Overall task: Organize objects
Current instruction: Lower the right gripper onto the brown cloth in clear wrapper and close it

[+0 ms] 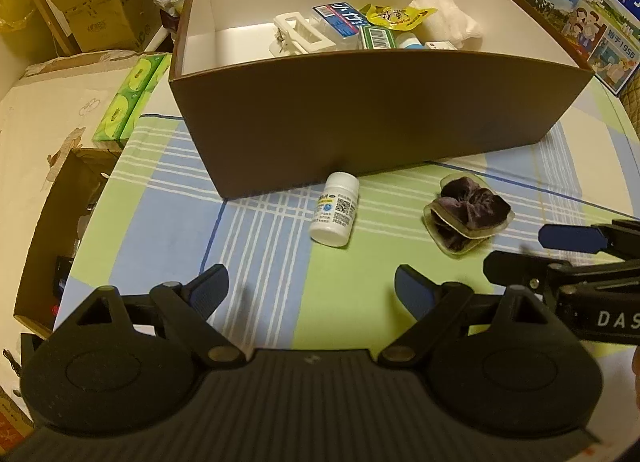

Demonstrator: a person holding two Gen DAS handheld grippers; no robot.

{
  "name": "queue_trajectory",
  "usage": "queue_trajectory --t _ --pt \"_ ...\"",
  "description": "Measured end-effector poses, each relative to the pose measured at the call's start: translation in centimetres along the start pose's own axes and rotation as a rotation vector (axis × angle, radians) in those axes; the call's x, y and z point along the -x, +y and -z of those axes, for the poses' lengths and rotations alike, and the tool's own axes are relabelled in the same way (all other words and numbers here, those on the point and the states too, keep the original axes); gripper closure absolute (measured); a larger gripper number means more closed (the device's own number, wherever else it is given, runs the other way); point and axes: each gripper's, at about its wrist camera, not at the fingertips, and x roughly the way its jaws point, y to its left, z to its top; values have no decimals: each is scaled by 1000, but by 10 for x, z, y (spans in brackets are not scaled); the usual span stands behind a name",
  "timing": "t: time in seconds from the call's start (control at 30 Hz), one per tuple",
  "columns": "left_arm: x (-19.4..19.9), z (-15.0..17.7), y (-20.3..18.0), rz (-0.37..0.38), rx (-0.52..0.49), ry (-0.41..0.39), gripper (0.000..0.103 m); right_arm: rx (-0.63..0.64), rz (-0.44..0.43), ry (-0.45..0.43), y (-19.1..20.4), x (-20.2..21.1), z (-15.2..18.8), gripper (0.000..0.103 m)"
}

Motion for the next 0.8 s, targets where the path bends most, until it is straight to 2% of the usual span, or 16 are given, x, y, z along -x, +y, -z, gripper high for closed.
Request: queue_trajectory --t 0.4,0.63,0.8 --pt "-15 -2 9 -13 -5 -4 16 78 28 -9 4 -31 -8 32" --pt "-22 -3 15 -32 -14 -7 16 170 36 -35 13 -46 -11 35" --pt "-23 -5 17 -29 -30 -22 16 237 49 -25 17 -55 -7 60"
